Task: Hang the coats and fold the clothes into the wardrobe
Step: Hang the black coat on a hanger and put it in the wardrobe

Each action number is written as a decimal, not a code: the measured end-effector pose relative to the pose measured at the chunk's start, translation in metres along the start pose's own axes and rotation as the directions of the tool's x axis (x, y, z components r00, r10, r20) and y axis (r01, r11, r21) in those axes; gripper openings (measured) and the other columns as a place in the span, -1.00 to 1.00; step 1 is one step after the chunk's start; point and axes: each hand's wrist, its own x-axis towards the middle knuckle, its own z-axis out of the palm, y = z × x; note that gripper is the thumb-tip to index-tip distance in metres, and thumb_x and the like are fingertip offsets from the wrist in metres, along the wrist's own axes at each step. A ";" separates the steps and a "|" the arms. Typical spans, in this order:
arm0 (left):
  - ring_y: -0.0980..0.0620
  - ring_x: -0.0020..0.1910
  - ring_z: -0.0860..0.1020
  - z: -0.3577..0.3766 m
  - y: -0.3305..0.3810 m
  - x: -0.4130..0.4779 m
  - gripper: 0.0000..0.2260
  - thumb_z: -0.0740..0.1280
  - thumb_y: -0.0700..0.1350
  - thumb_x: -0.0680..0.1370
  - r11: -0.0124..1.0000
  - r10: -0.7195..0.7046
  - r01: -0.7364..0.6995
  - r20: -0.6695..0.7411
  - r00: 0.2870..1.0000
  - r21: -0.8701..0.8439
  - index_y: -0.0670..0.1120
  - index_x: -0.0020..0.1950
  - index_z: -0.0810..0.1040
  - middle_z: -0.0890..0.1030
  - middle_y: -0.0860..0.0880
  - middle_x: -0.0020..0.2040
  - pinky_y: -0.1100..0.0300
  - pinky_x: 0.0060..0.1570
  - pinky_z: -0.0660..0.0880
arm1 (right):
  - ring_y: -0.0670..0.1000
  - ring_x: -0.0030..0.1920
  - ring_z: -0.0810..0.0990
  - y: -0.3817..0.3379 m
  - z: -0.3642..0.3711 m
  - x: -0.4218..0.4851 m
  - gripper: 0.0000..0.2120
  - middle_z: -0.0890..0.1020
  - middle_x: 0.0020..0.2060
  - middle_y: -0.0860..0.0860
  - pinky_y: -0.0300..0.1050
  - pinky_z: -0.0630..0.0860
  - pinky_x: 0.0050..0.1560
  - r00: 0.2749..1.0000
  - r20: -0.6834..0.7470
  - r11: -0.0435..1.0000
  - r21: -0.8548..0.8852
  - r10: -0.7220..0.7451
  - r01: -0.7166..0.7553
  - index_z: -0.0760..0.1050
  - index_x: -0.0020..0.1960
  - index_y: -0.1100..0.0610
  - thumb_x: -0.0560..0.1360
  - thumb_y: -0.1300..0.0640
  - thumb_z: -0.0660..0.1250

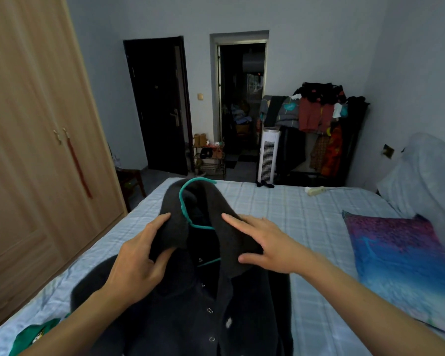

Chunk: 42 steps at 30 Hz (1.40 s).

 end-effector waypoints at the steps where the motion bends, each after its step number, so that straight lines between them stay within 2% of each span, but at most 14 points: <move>1: 0.07 0.06 0.55 0.001 0.001 0.001 -0.35 0.53 -0.17 0.42 1.000 0.004 -0.004 0.003 1.000 -0.002 0.01 0.45 0.36 0.42 0.26 0.30 0.51 -0.01 0.45 | -0.05 0.35 0.35 0.001 0.001 -0.001 -0.11 0.30 0.45 -0.12 0.02 0.27 0.41 1.000 -0.019 0.998 -0.061 0.005 -0.006 -0.19 0.51 -0.39 0.49 -0.12 0.40; 4: 0.15 0.12 0.53 0.003 0.003 0.002 -0.36 0.52 -0.16 0.41 1.000 0.004 -0.004 0.006 1.000 0.002 -0.01 0.45 0.38 0.43 0.24 0.31 0.63 0.01 0.35 | 0.00 0.14 0.48 -0.001 0.008 0.001 -0.11 0.45 0.23 -0.06 -0.04 0.46 0.22 0.991 -0.132 0.980 -0.196 0.012 -0.038 -0.21 0.53 -0.34 0.50 -0.10 0.39; 7: 0.30 0.07 0.48 0.004 0.006 0.003 -0.37 0.50 -0.12 0.42 1.000 0.006 -0.006 0.011 1.000 0.008 0.05 0.45 0.37 0.47 0.23 0.25 0.62 -0.04 0.37 | 0.02 -0.02 0.51 -0.005 0.021 0.002 -0.19 0.48 0.07 -0.04 -0.02 0.51 0.09 0.973 -0.226 0.976 -0.201 0.038 -0.085 -0.09 0.56 -0.24 0.52 -0.07 0.37; 11: 0.23 -0.02 0.56 0.002 0.004 0.001 -0.38 0.48 -0.05 0.45 0.999 0.002 -0.003 0.022 1.000 0.036 0.11 0.47 0.33 0.52 0.20 0.22 0.46 -0.12 0.50 | 0.06 0.02 0.55 -0.007 0.028 0.005 -0.35 0.52 0.10 -0.06 -0.01 0.52 0.08 0.961 -0.260 0.990 -0.072 0.095 -0.118 0.15 0.51 -0.16 0.52 0.01 0.38; 15: 0.07 0.13 0.58 0.001 0.002 0.003 -0.36 0.53 -0.08 0.43 0.993 -0.023 0.017 0.048 0.999 0.118 0.03 0.46 0.36 0.57 0.08 0.27 0.27 0.12 0.50 | -0.03 0.01 0.56 -0.011 0.025 0.011 -0.55 0.42 0.10 -0.13 -0.09 0.54 0.06 0.952 -0.274 0.990 0.060 0.137 -0.125 0.35 0.38 -0.07 0.53 0.03 0.38; 18: 0.04 0.17 0.57 0.000 0.003 0.009 -0.35 0.52 -0.02 0.43 0.982 -0.088 0.068 0.113 0.990 0.174 0.03 0.46 0.36 0.59 0.03 0.24 0.15 0.17 0.50 | -0.10 -0.06 0.54 -0.015 0.024 0.014 -0.65 0.31 0.16 -0.18 -0.22 0.53 -0.03 0.941 -0.303 0.989 0.073 0.148 -0.132 0.44 0.27 -0.01 0.52 0.01 0.41; 20: 0.06 0.15 0.55 -0.001 0.001 0.012 -0.31 0.53 0.03 0.40 0.976 -0.131 0.095 0.185 0.974 0.194 0.05 0.46 0.33 0.55 0.06 0.22 0.18 0.18 0.48 | -0.11 -0.04 0.56 -0.016 0.023 0.015 -0.67 0.36 0.20 -0.20 -0.23 0.52 -0.01 0.944 -0.300 0.990 0.069 0.139 -0.124 0.46 0.24 0.01 0.52 0.01 0.40; 22: 0.12 0.13 0.48 -0.002 -0.001 0.012 -0.26 0.56 0.05 0.35 0.972 -0.159 0.109 0.246 0.956 0.207 0.08 0.45 0.31 0.43 0.12 0.22 0.26 0.18 0.43 | -0.09 0.01 0.56 -0.018 0.022 0.014 -0.70 0.45 0.13 -0.19 -0.17 0.52 0.04 0.947 -0.289 0.990 0.061 0.137 -0.125 0.46 0.22 0.00 0.52 0.01 0.39; 25: 0.24 0.18 0.37 -0.004 -0.002 0.008 -0.32 0.58 -0.02 0.32 0.978 -0.117 0.063 0.271 0.955 0.201 0.06 0.37 0.38 0.31 0.17 0.28 0.30 0.24 0.35 | -0.11 0.01 0.55 -0.018 0.022 0.012 -0.72 0.49 0.03 -0.22 -0.21 0.48 0.02 0.946 -0.293 0.991 0.042 0.135 -0.129 0.46 0.20 -0.04 0.52 -0.01 0.38; 27: 0.23 0.19 0.41 -0.008 0.000 0.009 -0.45 0.57 -0.09 0.34 0.984 -0.082 0.039 0.250 0.965 0.172 0.05 0.27 0.46 0.40 0.15 0.28 0.24 0.24 0.40 | -0.15 -0.01 0.54 -0.020 0.022 0.009 -0.72 0.46 -0.01 -0.27 -0.26 0.44 0.00 0.947 -0.296 0.993 0.050 0.121 -0.111 0.46 0.21 -0.06 0.52 -0.02 0.38; 29: 0.17 0.04 0.51 -0.012 0.004 0.012 -0.60 0.55 -0.12 0.36 0.990 -0.081 0.051 0.231 0.970 0.133 0.09 0.10 0.50 0.53 0.14 0.08 0.17 0.08 0.49 | -0.18 -0.01 0.54 -0.023 0.022 0.007 -0.71 0.50 0.00 -0.27 -0.26 0.44 0.01 0.951 -0.291 0.993 0.069 0.109 -0.093 0.46 0.21 -0.07 0.52 -0.02 0.38; 32: 0.15 -0.11 0.51 -0.017 0.007 0.016 -0.65 0.55 -0.13 0.37 0.991 -0.088 0.060 0.244 0.966 0.121 0.17 -0.04 0.45 0.56 0.14 -0.10 0.17 -0.09 0.44 | -0.18 -0.03 0.55 -0.029 0.022 0.006 -0.72 0.58 0.02 -0.21 -0.24 0.47 0.00 0.952 -0.294 0.994 0.093 0.089 -0.064 0.48 0.20 -0.05 0.51 -0.01 0.39; 37: 0.20 -0.09 0.52 -0.017 0.013 0.013 -0.70 0.55 -0.15 0.40 0.995 -0.076 0.061 0.181 0.981 0.085 0.09 0.02 0.54 0.56 0.17 -0.08 0.22 -0.09 0.48 | -0.16 -0.03 0.54 -0.036 0.020 0.006 -0.73 0.56 -0.01 -0.20 -0.23 0.46 0.00 0.936 -0.346 0.996 0.071 0.069 -0.047 0.48 0.19 -0.03 0.51 0.02 0.40; 42: 0.20 -0.04 0.50 -0.012 0.029 0.014 -0.71 0.51 -0.16 0.43 0.996 0.012 -0.024 0.136 0.991 0.089 0.07 0.07 0.52 0.54 0.18 -0.02 0.18 -0.04 0.51 | -0.07 0.02 0.56 -0.046 0.019 0.009 -0.70 0.57 0.00 -0.10 -0.05 0.53 0.07 0.927 -0.374 0.996 0.083 0.019 0.013 0.49 0.21 0.05 0.50 0.09 0.42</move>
